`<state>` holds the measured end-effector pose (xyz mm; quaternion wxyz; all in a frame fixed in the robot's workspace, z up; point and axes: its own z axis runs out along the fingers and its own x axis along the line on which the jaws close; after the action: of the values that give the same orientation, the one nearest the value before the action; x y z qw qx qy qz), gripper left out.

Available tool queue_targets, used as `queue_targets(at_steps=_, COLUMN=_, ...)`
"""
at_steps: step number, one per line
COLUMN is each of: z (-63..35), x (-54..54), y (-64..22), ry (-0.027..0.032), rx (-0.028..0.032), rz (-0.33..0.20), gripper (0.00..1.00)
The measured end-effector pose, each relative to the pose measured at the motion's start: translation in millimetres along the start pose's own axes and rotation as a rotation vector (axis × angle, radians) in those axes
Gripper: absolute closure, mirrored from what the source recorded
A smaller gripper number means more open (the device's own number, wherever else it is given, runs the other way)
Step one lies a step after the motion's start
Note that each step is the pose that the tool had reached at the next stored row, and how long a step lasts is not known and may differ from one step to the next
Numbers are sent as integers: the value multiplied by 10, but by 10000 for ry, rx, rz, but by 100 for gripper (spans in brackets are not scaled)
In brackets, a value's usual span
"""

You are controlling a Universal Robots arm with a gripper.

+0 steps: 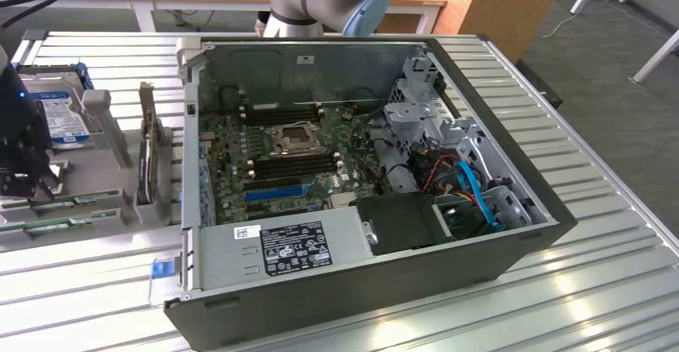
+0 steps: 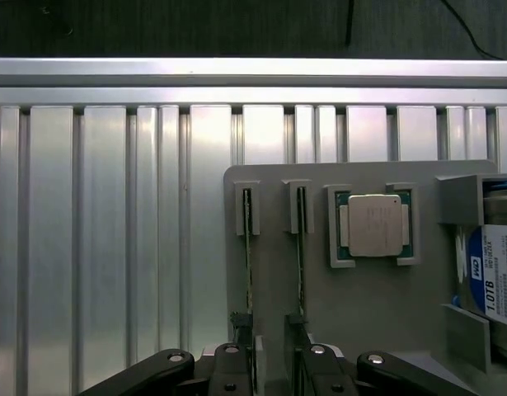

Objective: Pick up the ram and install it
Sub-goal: 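Pick up the ram and move it above insertion slot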

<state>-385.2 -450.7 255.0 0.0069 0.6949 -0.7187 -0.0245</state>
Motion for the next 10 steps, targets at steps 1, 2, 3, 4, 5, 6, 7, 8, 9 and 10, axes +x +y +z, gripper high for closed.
queue_targets(at_steps=1, z=3, x=0, y=0, ry=0, rx=0, rz=0, gripper=71)
queue_targets(at_steps=2, z=5, x=0, y=0, ry=0, rx=0, rz=0, gripper=71)
queue_targets(at_steps=3, z=7, x=0, y=0, ry=0, rx=0, rz=0, gripper=71)
queue_targets(at_steps=4, z=9, x=0, y=0, ry=0, rx=-1, rz=0, gripper=71)
queue_targets(at_steps=5, z=12, x=0, y=-1, ry=0, rx=0, rz=0, gripper=71)
queue_targets(at_steps=6, z=14, x=0, y=-1, ry=0, rx=0, rz=0, gripper=71)
queue_targets(at_steps=7, z=16, x=0, y=-1, ry=0, rx=0, rz=0, gripper=71)
queue_targets(at_steps=8, z=19, x=0, y=-1, ry=0, rx=0, rz=0, gripper=71)
queue_targets(at_steps=9, z=22, x=1, y=-1, ry=0, rx=0, rz=0, gripper=71)
queue_targets(at_steps=10, z=24, x=1, y=-1, ry=0, rx=0, rz=0, gripper=71)
